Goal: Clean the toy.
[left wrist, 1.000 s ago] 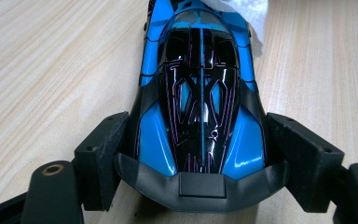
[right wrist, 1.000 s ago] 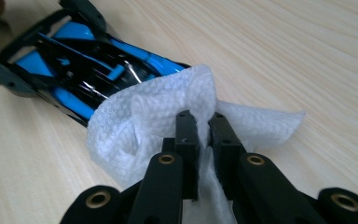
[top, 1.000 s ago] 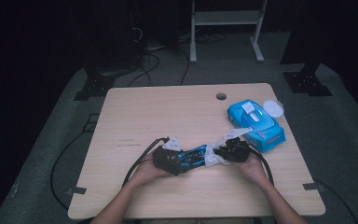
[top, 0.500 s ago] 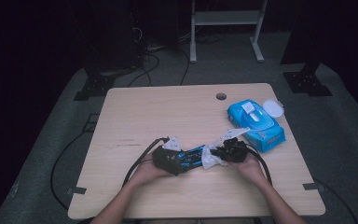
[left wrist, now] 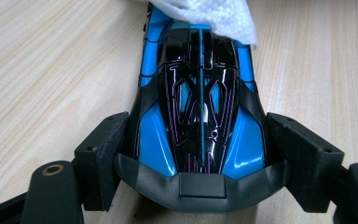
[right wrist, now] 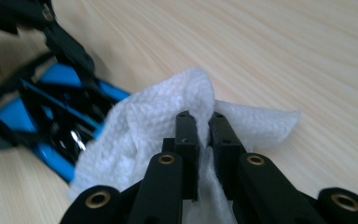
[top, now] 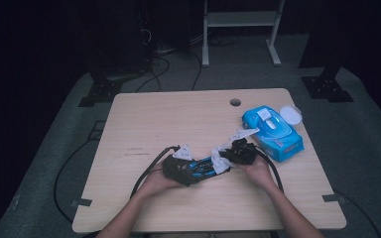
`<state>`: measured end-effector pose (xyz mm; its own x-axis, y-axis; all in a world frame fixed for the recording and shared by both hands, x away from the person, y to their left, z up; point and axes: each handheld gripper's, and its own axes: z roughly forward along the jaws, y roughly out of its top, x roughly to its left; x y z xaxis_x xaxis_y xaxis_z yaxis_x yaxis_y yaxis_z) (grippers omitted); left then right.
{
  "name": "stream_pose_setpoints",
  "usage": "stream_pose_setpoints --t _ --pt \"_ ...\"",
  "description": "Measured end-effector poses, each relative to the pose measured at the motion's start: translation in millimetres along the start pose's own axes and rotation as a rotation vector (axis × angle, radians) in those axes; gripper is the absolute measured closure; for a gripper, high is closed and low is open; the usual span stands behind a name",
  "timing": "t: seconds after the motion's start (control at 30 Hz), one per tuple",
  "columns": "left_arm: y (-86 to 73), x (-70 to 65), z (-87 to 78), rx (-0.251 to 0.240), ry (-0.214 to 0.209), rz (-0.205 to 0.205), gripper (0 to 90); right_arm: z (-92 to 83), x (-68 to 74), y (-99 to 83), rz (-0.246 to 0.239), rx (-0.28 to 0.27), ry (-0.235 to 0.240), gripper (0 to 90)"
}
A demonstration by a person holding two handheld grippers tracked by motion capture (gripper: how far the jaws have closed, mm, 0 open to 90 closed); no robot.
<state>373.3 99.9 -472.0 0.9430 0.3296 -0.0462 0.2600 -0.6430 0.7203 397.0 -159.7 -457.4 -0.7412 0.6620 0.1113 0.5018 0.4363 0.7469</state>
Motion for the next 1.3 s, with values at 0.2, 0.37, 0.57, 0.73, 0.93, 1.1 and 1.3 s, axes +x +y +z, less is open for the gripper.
stream_pose_setpoints --t 0.2,0.37,0.57,0.73,0.93,1.1,1.3 --pt "0.2 -0.2 0.0 0.002 0.002 0.001 24.2 -3.7 -4.6 -6.4 -0.001 0.028 -0.009 83.2" --pt "0.7 -0.1 0.2 0.006 0.004 0.007 24.2 -18.9 -8.0 -18.1 0.007 0.046 0.005 83.1" --pt "1.7 -0.9 0.5 0.008 0.007 -0.003 24.0 -26.9 7.5 -14.9 -0.047 0.049 0.032 83.1" --pt "1.5 5.1 -6.1 -0.012 -0.034 -0.063 20.0 -22.3 11.8 -15.3 -0.082 0.058 0.024 83.0" --pt "0.9 10.8 -12.6 -0.03 -0.081 -0.106 22.6 -24.0 14.0 -14.4 -0.109 0.041 0.057 83.0" --pt "-0.6 16.8 -17.5 -0.066 -0.122 -0.157 23.2 -23.0 12.1 -16.1 -0.102 0.05 0.069 83.0" --pt "-2.8 21.2 -18.8 -0.06 -0.119 -0.203 24.4 -22.2 12.0 -16.5 -0.113 0.049 0.074 83.1"
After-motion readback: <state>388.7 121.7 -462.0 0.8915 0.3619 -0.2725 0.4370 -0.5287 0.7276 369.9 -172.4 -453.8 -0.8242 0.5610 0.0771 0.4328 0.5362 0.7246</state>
